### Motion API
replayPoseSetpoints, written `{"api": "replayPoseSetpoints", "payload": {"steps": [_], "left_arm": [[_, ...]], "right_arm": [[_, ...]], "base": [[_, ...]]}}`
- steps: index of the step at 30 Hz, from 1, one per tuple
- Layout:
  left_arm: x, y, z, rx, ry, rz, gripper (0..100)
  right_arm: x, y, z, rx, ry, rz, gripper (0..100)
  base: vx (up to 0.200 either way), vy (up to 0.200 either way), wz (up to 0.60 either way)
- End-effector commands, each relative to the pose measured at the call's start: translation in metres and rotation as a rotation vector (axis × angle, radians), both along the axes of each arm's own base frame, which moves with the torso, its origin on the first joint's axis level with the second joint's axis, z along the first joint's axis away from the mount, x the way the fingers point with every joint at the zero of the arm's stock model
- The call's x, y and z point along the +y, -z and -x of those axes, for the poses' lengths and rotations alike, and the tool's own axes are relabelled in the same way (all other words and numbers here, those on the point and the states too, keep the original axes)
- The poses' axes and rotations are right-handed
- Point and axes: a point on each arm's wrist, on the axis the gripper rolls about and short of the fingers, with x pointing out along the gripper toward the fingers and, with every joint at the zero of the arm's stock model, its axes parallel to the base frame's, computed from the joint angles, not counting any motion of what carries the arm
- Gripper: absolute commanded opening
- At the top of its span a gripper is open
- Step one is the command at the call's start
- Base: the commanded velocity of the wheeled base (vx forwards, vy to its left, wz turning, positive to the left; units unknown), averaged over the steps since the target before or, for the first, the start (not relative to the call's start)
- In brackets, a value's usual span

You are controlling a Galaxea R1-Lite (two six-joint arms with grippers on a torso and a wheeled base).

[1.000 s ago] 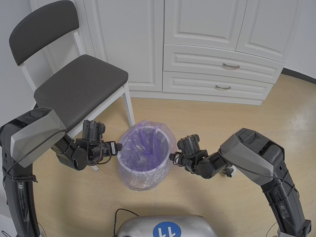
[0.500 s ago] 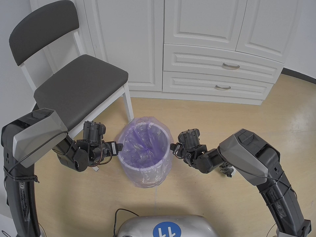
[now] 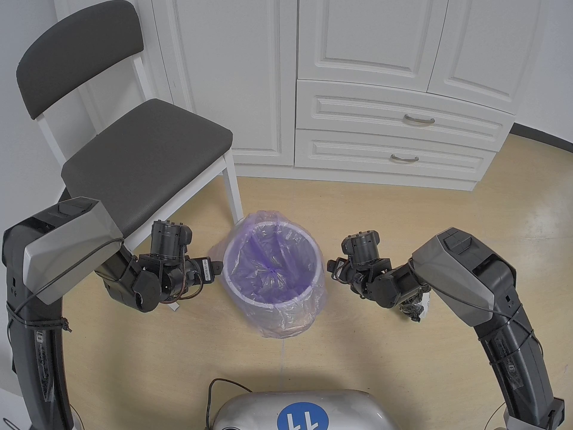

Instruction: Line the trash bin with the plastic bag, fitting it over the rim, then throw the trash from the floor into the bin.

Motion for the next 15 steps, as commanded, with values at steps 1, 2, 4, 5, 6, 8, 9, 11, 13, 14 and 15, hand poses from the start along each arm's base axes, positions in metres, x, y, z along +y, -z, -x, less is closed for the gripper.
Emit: {"api": "replayPoseSetpoints", "payload": {"steps": [1,2,4,5,6,8,9,11,13,14,15], "left_arm": [[0.001,0.0,0.0,-0.001,-0.001,-0.001,100],[0.001,0.0,0.0,0.0,-0.001,-0.002,100],[0.002,0.0,0.0,0.0,-0.003,-0.002,100],[0.002,0.0,0.001,0.003,-0.002,-0.004,100],[0.002,0.0,0.002,0.005,-0.002,-0.004,100],[0.002,0.001,0.004,0.01,0.004,-0.011,100],[0.003,0.001,0.004,0.011,0.006,-0.014,100],[0.004,0.001,0.007,0.011,0.017,-0.03,100],[0.003,0.001,0.007,-0.001,0.022,-0.03,100],[0.003,0.002,0.008,-0.012,0.026,-0.03,100],[0.003,0.002,0.008,-0.02,0.027,-0.031,100]], "right_arm": [[-0.019,-0.016,0.013,0.026,-0.02,0.056,100],[-0.018,-0.019,0.016,0.028,-0.028,0.055,100],[-0.017,-0.024,0.03,0.041,-0.084,0.048,100],[-0.016,-0.026,0.038,0.048,-0.128,0.052,100],[-0.015,-0.027,0.045,0.051,-0.168,0.063,100],[-0.018,-0.024,0.063,0.049,-0.26,0.104,100],[-0.018,-0.024,0.064,0.044,-0.27,0.107,100],[-0.015,-0.02,0.079,-0.013,-0.361,0.119,100],[-0.011,-0.016,0.085,-0.05,-0.394,0.117,100],[-0.006,-0.013,0.088,-0.071,-0.41,0.111,100],[-0.001,-0.009,0.09,-0.073,-0.422,0.11,100]], "base": [[0.0,0.0,0.0],[0.0,0.0,0.0],[0.0,0.0,0.0],[0.0,0.0,0.0],[0.0,0.0,0.0],[0.0,0.0,0.0],[0.0,0.0,0.0],[0.0,0.0,0.0],[0.0,0.0,0.0],[0.0,0.0,0.0],[0.0,0.0,0.0]]}}
